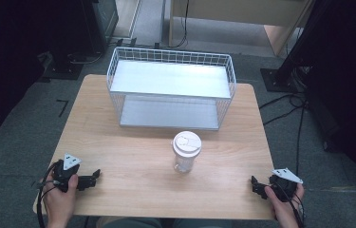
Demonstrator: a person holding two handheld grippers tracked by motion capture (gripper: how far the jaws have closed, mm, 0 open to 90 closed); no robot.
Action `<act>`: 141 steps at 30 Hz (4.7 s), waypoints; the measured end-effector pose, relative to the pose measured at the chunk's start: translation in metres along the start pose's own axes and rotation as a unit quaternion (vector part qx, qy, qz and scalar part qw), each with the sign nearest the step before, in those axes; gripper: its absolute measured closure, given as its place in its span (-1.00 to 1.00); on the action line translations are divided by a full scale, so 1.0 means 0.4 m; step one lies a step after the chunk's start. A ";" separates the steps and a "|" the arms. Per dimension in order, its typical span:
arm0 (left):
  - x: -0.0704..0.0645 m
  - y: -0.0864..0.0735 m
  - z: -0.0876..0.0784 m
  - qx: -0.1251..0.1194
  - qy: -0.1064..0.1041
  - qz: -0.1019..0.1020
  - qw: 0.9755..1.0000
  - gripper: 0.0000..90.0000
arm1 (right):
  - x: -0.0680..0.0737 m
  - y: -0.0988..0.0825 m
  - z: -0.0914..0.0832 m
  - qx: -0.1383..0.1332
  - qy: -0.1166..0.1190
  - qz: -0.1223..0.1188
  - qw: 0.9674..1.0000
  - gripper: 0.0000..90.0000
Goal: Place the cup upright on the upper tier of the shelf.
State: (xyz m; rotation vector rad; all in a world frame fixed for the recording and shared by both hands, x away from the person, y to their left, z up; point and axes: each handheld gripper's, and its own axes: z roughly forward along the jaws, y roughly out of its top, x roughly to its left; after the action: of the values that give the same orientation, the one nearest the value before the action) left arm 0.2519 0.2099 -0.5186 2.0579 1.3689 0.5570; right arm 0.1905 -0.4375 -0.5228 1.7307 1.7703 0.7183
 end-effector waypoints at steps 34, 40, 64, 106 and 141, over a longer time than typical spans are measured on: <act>-0.002 0.000 0.000 0.000 -0.010 0.009 1.000 -1.00 | 0.274 0.108 -0.066 -0.070 0.138 -0.061 0.986 -1.00; -0.002 0.000 0.000 0.000 -0.009 0.009 1.000 -1.00 | 0.308 0.125 -0.071 -0.077 0.155 -0.075 0.982 -1.00; -0.002 0.000 0.000 0.000 -0.009 0.009 1.000 -1.00 | 0.459 0.163 -0.060 -0.088 0.210 -0.097 0.969 -1.00; -0.002 0.000 0.000 0.000 -0.010 0.009 1.000 -1.00 | 0.609 0.188 -0.038 -0.254 0.161 -0.018 0.954 -0.69; -0.002 0.000 0.000 -0.001 -0.009 0.009 1.000 -1.00 | 0.654 0.297 -0.088 -0.352 0.124 -0.022 0.927 -0.67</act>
State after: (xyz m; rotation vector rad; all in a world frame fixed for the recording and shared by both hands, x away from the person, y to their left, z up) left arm 0.2516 0.2092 -0.5187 2.0716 1.3394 0.5460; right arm 0.2454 -0.1728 -0.4192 1.1382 1.4267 1.3972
